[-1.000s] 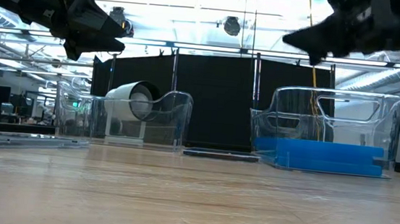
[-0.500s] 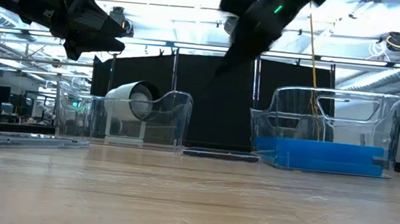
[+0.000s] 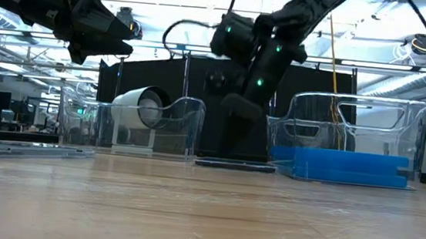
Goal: Pick & place jewel cases by type
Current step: Put the top right black cd case into the left transparent bin
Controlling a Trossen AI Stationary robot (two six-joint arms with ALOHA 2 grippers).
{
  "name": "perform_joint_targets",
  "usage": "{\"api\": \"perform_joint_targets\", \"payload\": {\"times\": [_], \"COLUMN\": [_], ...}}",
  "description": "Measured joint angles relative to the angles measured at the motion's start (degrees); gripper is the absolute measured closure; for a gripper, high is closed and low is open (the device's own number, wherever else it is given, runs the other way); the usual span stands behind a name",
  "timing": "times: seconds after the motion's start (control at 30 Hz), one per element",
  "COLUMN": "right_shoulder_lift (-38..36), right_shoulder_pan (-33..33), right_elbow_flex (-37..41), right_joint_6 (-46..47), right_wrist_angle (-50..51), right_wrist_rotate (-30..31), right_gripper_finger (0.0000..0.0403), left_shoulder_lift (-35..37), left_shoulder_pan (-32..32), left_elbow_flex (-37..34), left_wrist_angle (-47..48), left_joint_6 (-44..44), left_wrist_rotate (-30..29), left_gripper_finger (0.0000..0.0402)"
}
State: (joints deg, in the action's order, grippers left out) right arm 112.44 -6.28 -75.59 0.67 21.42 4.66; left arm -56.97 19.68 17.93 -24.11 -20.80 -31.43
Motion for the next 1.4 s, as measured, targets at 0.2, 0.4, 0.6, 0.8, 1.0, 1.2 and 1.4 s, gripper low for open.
{"api": "perform_joint_targets", "payload": {"times": [0.2, 0.4, 0.6, 0.8, 1.0, 1.2, 1.4], "right_shoulder_lift": [1.0, 0.3, -0.1, -0.1, -0.4, -1.5, -0.8], "right_shoulder_pan": [0.5, 2.9, 6.4, 11.2, 16.0, 16.9, 16.0], "right_elbow_flex": [-0.1, -0.1, 0.0, 0.0, 0.1, 0.1, 0.0], "right_joint_6": [0.4, 0.5, 0.3, 2.1, 0.1, -1.1, -0.2], "right_wrist_angle": [1.7, 4.3, 5.0, 4.8, 0.9, -2.9, -1.9], "right_wrist_rotate": [-3.2, -10.0, -23.3, -31.5, -24.6, -1.9, 7.8], "right_gripper_finger": [0.0403, 0.0403, 0.0403, 0.0403, 0.0403, 0.0403, 0.0403], "left_shoulder_lift": [0.0, 0.0, 0.0, 0.0, 0.0, 0.0, 0.0], "left_shoulder_pan": [0.0, 0.0, 0.0, 0.0, 0.0, 0.0, 0.0], "left_elbow_flex": [0.0, 0.0, 0.0, 0.0, 0.0, 0.0, 0.0], "left_wrist_angle": [0.0, 0.0, 0.0, 0.0, 0.0, 0.0, -0.1], "left_joint_6": [0.0, 0.0, 0.0, 0.0, 0.0, 0.0, 0.0], "left_wrist_rotate": [0.0, 0.0, 0.0, 0.0, 0.0, 0.0, 0.0], "left_gripper_finger": [0.0222, 0.0222, 0.0222, 0.0222, 0.0222, 0.0222, 0.0222]}}
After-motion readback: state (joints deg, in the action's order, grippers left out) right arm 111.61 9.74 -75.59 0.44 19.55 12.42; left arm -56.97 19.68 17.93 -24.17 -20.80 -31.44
